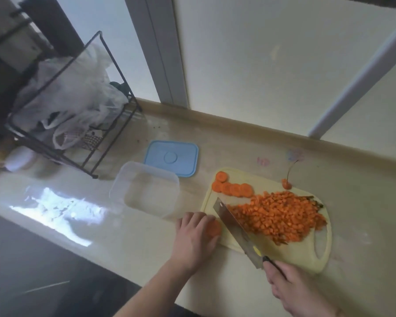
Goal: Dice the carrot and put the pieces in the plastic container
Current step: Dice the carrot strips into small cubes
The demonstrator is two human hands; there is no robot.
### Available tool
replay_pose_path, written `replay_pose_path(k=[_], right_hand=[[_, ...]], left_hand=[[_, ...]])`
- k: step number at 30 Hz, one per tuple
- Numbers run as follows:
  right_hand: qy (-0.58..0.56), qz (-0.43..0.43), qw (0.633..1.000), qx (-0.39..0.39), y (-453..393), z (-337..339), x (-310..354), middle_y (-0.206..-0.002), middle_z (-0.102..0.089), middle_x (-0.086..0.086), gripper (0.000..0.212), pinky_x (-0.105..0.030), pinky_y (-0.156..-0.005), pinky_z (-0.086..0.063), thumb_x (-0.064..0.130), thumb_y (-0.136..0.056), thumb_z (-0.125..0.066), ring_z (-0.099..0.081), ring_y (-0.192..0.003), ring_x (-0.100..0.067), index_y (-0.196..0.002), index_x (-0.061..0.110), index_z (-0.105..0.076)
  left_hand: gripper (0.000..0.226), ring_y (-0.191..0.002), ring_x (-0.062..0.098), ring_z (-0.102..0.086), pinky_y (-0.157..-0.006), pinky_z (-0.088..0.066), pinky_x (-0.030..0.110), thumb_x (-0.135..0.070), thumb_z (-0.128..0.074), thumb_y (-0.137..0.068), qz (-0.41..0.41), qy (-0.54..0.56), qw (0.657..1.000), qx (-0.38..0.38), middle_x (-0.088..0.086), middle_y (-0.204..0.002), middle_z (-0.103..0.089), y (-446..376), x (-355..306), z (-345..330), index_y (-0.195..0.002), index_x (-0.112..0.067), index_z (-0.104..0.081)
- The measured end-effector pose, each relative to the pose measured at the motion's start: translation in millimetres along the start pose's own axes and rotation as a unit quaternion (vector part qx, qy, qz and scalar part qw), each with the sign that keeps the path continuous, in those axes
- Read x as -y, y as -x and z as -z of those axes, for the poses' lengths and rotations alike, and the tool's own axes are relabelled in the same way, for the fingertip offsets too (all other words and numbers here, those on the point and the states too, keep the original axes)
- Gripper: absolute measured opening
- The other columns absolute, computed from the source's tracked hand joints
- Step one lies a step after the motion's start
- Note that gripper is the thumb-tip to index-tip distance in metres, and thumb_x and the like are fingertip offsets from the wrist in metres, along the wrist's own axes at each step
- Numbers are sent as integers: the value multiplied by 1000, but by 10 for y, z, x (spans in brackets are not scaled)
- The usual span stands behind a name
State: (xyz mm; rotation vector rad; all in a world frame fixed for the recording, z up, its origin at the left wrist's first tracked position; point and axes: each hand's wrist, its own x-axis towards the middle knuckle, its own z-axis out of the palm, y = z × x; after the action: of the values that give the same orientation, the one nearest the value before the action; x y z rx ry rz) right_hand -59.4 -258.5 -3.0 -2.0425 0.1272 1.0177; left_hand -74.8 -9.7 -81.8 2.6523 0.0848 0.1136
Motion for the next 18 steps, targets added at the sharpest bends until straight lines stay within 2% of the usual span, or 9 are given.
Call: replay_pose_path(k=[2,3,6,9,12,15,16,18], right_hand=[[-10,1,1000,2,-51,124,18,-46,-40,6,48,-18,-40,-27,66,-77,-52,-36,-43,-10,-64,20,-51],[-10,4,1000,-4,-82,191,22,-47,-39,5,50,-19,-40,-26,68,-75,-51,-36,-42,-11,-63,19,-52],[49,36,998,-3,-146,379,23,-48,-45,3,45,-18,-43,-32,47,-95,-49,-38,-40,-6,-69,11,-53],[88,72,993,20,-179,430,14,-49,-51,4,45,-21,-51,-37,48,-94,-48,-46,-45,-5,-70,9,-54],[116,82,990,-1,-194,397,-33,-57,-60,5,40,-22,-56,-40,44,-95,-48,-56,-56,-5,-70,14,-57],[138,95,986,-17,-188,345,-74,-68,-63,20,25,-27,-63,-43,53,-92,-44,-59,-64,-7,-76,37,-56],[142,99,985,-16,-184,328,-84,-70,-63,22,21,-30,-66,-45,56,-90,-44,-60,-64,-7,-78,41,-54],[140,109,984,-13,-194,300,-120,-70,-63,18,25,-34,-68,-47,62,-86,-43,-59,-63,-9,-82,39,-51]], left_hand=[[43,-99,18,-49,-80,-45,36,-53,-62,-78,8,2,1000,-14,-12,-107,-63,21,-79,-30,-117,-36,-54],[43,-100,18,-49,-80,-45,37,-54,-62,-79,8,2,1000,-19,-12,-108,-63,30,-118,-54,-118,-36,-54],[43,-103,20,-51,-83,-48,42,-56,-62,-81,4,5,1000,-31,-12,-110,-62,63,-237,-146,-119,-36,-55],[44,-104,20,-51,-85,-46,40,-54,-65,-80,9,10,998,-65,-11,-113,-60,71,-339,-230,-118,-35,-57],[34,-102,21,-52,-90,-42,33,-38,-71,-86,-46,37,990,-125,-4,-117,-57,96,-369,-281,-115,-25,-61],[14,-97,25,-56,-88,-49,33,-13,-73,-89,-127,53,981,-133,3,-110,-62,90,-361,-325,-102,-10,-69],[10,-96,25,-57,-88,-50,32,-10,-73,-90,-133,58,980,-132,5,-107,-65,75,-358,-342,-100,-7,-71],[8,-96,26,-59,-88,-52,31,-7,-73,-91,-125,69,982,-128,6,-104,-68,42,-366,-371,-99,-5,-74]])
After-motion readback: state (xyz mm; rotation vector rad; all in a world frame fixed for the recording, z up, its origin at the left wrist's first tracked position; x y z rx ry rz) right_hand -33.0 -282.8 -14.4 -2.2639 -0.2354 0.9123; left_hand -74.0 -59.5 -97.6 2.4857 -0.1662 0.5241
